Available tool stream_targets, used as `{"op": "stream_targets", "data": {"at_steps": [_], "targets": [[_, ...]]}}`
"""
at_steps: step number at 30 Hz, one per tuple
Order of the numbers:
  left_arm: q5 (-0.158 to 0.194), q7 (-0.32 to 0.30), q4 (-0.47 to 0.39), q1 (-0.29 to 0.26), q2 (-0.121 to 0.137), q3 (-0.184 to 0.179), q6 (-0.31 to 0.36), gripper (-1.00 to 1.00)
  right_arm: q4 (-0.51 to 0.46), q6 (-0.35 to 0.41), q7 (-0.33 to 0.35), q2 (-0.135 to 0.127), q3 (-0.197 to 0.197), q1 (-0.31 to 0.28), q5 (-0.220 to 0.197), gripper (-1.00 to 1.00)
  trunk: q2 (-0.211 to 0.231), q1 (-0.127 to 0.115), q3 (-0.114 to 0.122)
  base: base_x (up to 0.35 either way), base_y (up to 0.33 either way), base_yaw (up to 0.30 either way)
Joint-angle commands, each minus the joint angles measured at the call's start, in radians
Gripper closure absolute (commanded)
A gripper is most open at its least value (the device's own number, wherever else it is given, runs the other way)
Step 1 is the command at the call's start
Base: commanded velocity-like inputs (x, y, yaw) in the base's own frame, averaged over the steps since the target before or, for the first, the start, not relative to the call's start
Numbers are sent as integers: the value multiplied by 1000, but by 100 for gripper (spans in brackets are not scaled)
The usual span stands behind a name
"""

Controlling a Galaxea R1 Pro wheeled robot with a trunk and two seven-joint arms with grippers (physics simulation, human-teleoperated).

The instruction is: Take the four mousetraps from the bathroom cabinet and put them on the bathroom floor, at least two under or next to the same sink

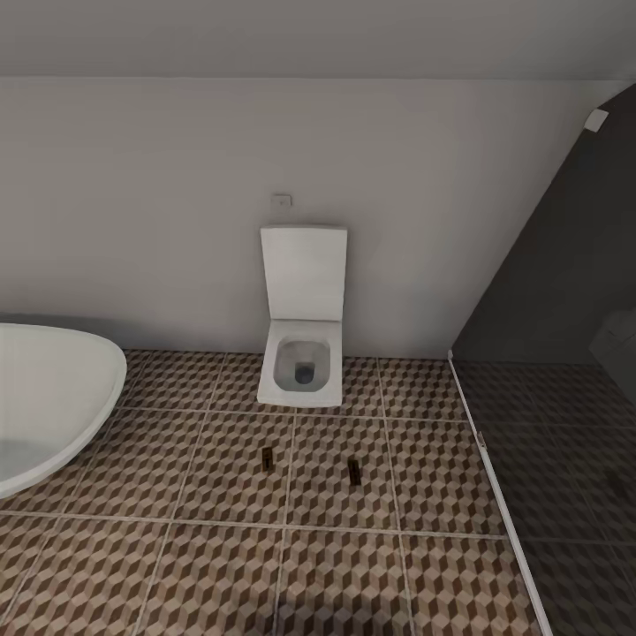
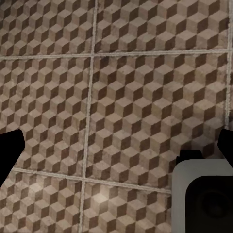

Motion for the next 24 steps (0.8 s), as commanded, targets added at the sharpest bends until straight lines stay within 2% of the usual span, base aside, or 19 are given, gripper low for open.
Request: {"op": "stream_targets", "data": {"at_steps": [1,24], "targets": [[3,4,3,-1,-1,-9,-4,-100,1,-3,4,0,3,-1,-4,-100,-2,0,-1,0,0,0],[3,4,3,-1,-1,-9,-4,-100,1,-3,4,0,3,-1,-4,-100,-2,0,-1,0,0,0]]}}
